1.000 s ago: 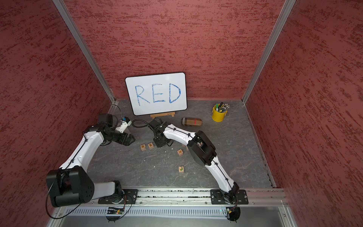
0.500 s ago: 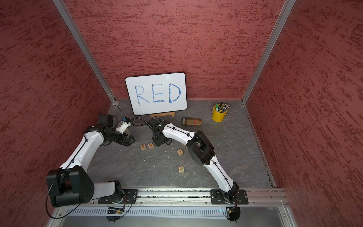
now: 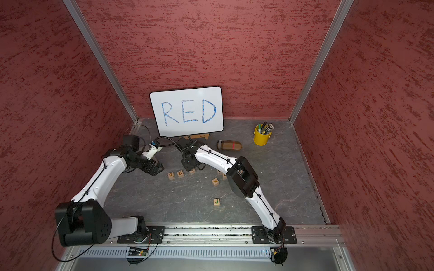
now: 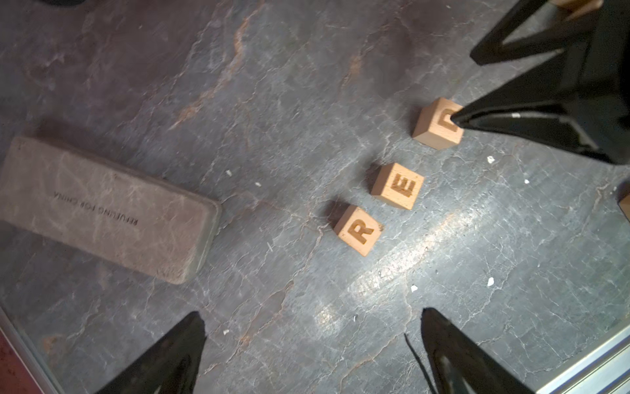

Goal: Assemble the uppercase word "red" with letter blocks
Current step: Place the letter block at the center of the board, then move the letter block to the center of the board.

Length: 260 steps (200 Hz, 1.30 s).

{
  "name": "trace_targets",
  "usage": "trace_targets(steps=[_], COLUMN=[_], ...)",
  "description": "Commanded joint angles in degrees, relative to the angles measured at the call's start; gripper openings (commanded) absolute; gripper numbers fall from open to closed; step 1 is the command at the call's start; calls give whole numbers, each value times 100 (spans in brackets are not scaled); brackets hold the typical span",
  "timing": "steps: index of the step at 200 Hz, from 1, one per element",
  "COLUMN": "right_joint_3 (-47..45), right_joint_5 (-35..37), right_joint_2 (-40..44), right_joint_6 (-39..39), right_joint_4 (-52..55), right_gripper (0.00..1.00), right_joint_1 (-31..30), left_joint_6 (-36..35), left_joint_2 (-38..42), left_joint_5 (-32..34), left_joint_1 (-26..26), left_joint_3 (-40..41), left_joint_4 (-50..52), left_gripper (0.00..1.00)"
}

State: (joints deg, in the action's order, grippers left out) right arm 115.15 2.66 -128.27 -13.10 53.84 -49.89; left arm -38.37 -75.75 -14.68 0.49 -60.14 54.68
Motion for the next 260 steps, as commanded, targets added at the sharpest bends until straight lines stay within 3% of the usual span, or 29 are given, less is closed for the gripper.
trace_targets(steps=[1, 35, 86, 168, 205, 231, 260], right_joint_3=[-386, -1399, -2587, -2994, -3015, -2992, -2972], right_joint_5=[327, 259, 219, 32, 15, 7, 24], right_joint_2=[901, 2098, 3049, 3119, 3082, 3045, 3045], right_joint_6=[-173, -287, -361, -326, -287, -263, -245], right_joint_4=[-115, -613, -962, -1122, -1129, -1106, -1083], right_gripper=[49, 49, 49, 49, 49, 48, 48], right_joint_1=[429, 1056, 1658, 1895, 1986, 2014, 2062], left_joint_6=[-561, -997, -1384, -1642, -1819, -1876, -1948], left_joint_2=[-225, -623, -1213, -2000, -2107, -2329, -2517], left_joint_5=[243, 337, 688, 800, 870, 937, 988], left_joint_1=[-303, -707, -1127, -1281, -1300, -1323, -1349], left_joint_3=[-122, -129, 38, 55, 99, 20, -67], left_joint_4=[318, 388, -81, -554, -720, -720, -746], left_gripper=[97, 84, 78, 82, 73, 53, 48])
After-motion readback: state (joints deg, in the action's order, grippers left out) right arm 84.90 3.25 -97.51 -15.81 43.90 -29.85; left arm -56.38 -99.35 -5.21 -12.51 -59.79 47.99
